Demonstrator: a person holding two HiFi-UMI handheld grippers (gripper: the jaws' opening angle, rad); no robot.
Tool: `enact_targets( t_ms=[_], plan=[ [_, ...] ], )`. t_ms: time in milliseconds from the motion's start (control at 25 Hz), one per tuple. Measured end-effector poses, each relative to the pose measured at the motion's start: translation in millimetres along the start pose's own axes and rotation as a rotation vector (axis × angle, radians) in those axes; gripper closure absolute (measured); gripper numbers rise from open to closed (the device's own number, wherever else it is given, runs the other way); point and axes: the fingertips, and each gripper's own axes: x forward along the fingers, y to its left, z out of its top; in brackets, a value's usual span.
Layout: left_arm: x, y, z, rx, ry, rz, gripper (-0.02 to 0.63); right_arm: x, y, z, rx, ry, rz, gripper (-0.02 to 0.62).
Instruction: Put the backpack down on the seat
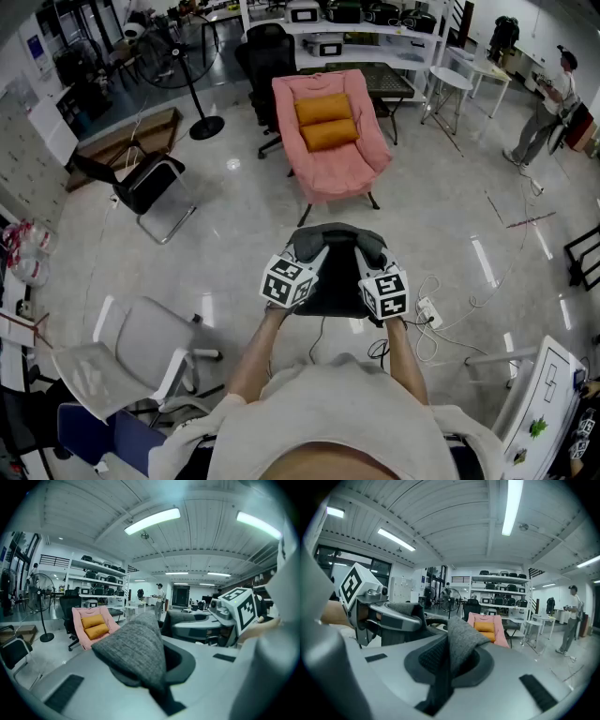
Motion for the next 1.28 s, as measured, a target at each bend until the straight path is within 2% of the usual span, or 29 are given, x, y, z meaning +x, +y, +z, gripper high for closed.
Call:
enact_targets(
  t_ms=[440,1280],
  plan=[
    [12.1,-2.7,-2.1,-0.012,0.004,0.009,0.589,1.6,-10.8,-8.4,0.018,0.002,0.009,0.569],
    [64.3,-36.3,-16.5,-0.065,0.035,0.038,0.589,-11.0,-58.7,-48.1,0.058,0.036,0.058,0.568]
  ],
)
